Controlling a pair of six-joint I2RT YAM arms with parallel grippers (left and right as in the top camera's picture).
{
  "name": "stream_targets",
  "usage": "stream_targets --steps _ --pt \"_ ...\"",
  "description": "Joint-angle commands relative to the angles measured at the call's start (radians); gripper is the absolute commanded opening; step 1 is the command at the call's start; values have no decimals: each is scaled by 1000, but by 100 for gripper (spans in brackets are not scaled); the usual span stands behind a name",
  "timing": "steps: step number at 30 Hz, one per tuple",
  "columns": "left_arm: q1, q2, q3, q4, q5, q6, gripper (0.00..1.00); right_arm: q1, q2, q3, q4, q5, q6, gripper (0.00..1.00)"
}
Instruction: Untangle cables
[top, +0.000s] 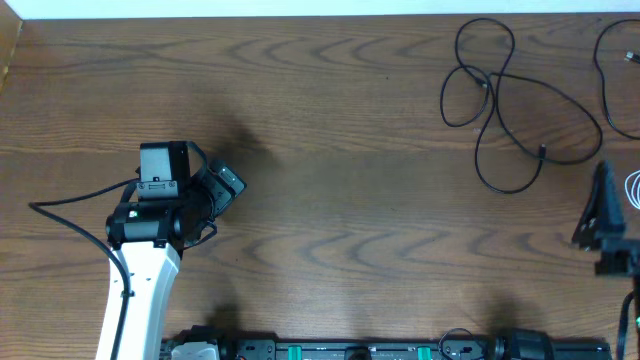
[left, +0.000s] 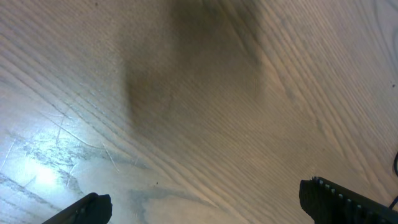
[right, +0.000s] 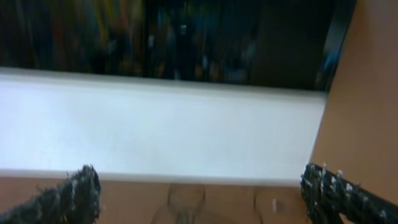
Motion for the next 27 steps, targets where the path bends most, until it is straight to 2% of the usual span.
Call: stream_targets --steps 1,10,19,27 --pt "-3 -2 -1 -3 -13 14 99 7 -24 -6 -95 0 12 99" --pt "-3 -2 -1 -3 -13 14 99 7 -36 -6 -391 -26 31 99" --pt "-3 -2 -1 -3 -13 14 99 7 -88 -8 -502 -38 26 99" --pt "-3 -2 -1 -3 -13 14 99 7 -251 -27 -546 -36 -17 99"
